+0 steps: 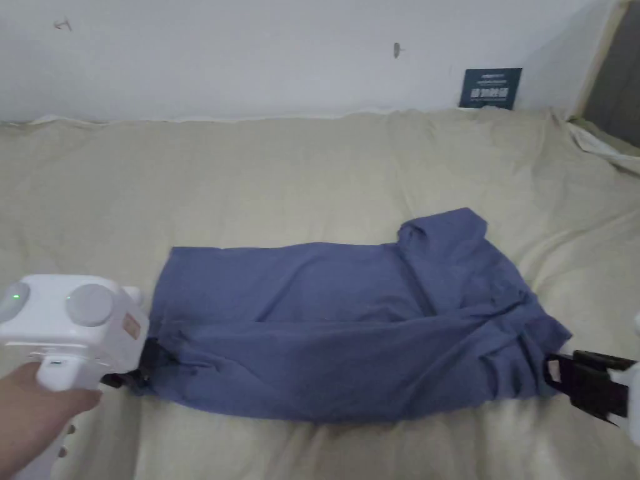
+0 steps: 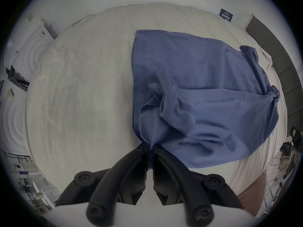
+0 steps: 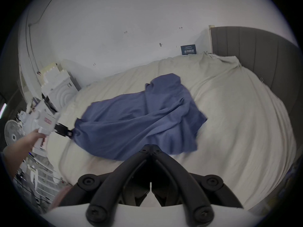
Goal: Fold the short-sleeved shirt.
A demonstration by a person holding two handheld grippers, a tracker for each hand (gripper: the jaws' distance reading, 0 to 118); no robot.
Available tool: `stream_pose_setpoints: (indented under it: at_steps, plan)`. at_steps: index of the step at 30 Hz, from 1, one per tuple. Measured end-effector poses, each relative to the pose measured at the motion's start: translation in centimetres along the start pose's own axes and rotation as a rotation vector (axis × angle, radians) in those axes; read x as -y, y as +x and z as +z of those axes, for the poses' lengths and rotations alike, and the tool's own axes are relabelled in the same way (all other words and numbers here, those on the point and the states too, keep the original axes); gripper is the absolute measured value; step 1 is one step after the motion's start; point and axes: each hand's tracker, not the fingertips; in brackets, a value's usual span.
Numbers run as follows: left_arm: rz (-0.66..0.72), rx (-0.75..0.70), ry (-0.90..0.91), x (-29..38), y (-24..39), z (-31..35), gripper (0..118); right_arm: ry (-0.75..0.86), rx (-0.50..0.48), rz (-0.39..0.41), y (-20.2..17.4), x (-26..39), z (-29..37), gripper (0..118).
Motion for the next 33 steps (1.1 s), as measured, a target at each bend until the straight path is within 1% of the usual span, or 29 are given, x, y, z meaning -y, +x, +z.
stream_pose_setpoints:
  at_steps: [2,4,5,6,7,8,9,10,12,14,16,17,18,19,20,21,22,23,24,26,27,29,30,33]
  plan:
    - [-0.013,-0.006,0.023,-0.4,0.0,0.6,7,-0.093,0.014,-0.001,1.8,-2.3,-1.4,0]
    - [-0.015,0.0,0.04,-0.1,0.7,2.2,7,-0.203,-0.016,-0.104,4.1,-4.6,-3.3,0]
    - [-0.013,0.008,0.043,-0.3,0.6,2.4,7,-0.251,-0.019,-0.137,5.0,-5.4,-4.3,0]
    - [-0.008,0.016,0.044,-0.4,0.5,2.6,7,-0.322,-0.01,-0.15,6.8,-6.0,-6.3,1]
    - [0.005,0.022,0.046,-0.1,0.9,3.0,7,-0.399,0.002,-0.16,7.5,-6.6,-7.5,26]
    - [0.017,0.03,0.044,0.2,1.2,3.3,7,-0.435,0.027,-0.162,7.8,-6.7,-8.4,64]
    - [0.022,0.039,0.034,0.4,1.3,3.2,7,-0.45,0.054,-0.155,8.0,-6.6,-9.1,90]
    - [0.019,0.039,0.029,0.5,1.3,3.1,7,-0.466,0.054,-0.148,7.7,-6.7,-9.7,91]
    - [0.017,0.029,0.029,0.6,0.7,2.4,7,-0.495,0.054,-0.184,8.2,-6.8,-11.1,91]
    - [0.019,0.025,0.013,0.8,0.5,1.9,7,-0.526,0.075,-0.221,8.4,-6.4,-12.1,91]
    - [0.023,0.02,0.001,0.9,0.5,1.7,7,-0.532,0.089,-0.204,7.7,-5.9,-12.8,90]
    - [0.026,0.018,-0.001,1.0,0.5,1.6,7,-0.538,0.097,-0.195,7.6,-5.7,-13.2,85]
    - [0.032,0.018,-0.006,1.1,0.5,1.4,7,-0.537,0.107,-0.159,6.7,-5.7,-13.0,72]
    - [0.04,0.019,-0.008,0.8,-0.2,0.6,7,-0.531,0.112,-0.132,6.2,-5.6,-13.0,22]
    - [0.046,0.02,-0.012,0.7,-0.4,0.2,7,-0.531,0.113,-0.111,5.8,-5.5,-12.9,1]
    - [0.049,0.02,-0.015,0.8,-0.5,-0.1,7,-0.553,0.076,-0.1,5.1,-5.3,-13.3,1]
    - [0.054,0.018,-0.022,0.8,-0.6,-0.5,7,-0.528,0.116,-0.089,4.4,-5.2,-12.1,1]
    - [0.059,0.019,-0.026,0.9,-0.5,-0.5,7,-0.545,0.12,-0.079,4.1,-5.2,-12.0,1]
    - [0.076,0.046,-0.049,1.2,-0.5,-0.7,7,-0.57,0.105,-0.065,4.0,-5.2,-12.1,1]
    - [0.103,0.057,-0.049,1.3,-0.8,-0.8,7,-0.568,0.1,-0.061,4.0,-5.3,-11.7,1]
    - [0.117,0.066,-0.045,1.2,-1.1,-0.7,7,-0.558,0.104,-0.054,6.7,-6.2,-13.9,1]
    - [0.13,0.081,-0.037,1.1,-1.6,-0.1,7,-0.513,0.104,-0.063,7.6,-7.2,-13.1,1]
    - [0.132,0.09,-0.029,1.2,-1.7,0.5,7,-0.487,0.094,-0.07,7.2,-7.5,-11.5,1]
    - [0.148,0.111,0.028,0.7,-3.2,2.1,7,-0.471,0.056,-0.096,7.7,-8.7,-8.9,1]
